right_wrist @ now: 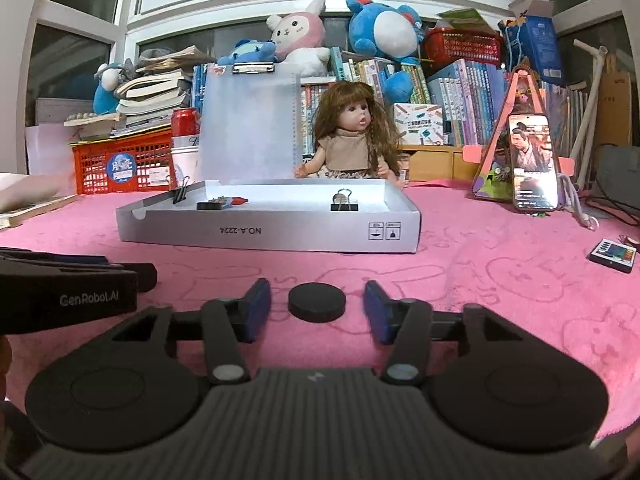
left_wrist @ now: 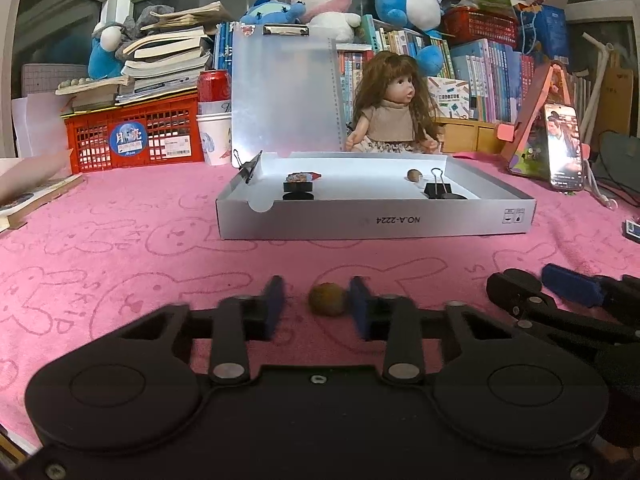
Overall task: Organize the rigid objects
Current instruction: 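Carry the disc and nut over the white box and lower both tools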
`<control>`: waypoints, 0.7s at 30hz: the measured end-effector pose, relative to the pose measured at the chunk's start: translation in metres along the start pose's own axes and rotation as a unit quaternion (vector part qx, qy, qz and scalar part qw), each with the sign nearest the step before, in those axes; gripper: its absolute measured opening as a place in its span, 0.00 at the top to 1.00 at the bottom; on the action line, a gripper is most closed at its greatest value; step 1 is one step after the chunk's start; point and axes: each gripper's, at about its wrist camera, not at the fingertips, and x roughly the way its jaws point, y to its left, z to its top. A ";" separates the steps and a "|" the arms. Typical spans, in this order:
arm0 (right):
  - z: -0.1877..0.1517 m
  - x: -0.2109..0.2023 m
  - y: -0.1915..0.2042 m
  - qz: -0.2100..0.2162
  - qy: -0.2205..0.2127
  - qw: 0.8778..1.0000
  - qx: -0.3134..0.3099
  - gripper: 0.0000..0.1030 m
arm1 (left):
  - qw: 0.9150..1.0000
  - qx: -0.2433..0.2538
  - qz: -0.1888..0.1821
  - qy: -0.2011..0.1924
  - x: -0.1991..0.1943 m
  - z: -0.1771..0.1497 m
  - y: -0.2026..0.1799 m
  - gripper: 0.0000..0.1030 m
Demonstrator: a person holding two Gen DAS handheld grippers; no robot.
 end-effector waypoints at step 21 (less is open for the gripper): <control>0.033 0.000 0.001 0.019 0.015 1.000 0.013 0.65 | 0.999 -0.030 -0.011 0.041 -0.005 0.045 0.013 0.80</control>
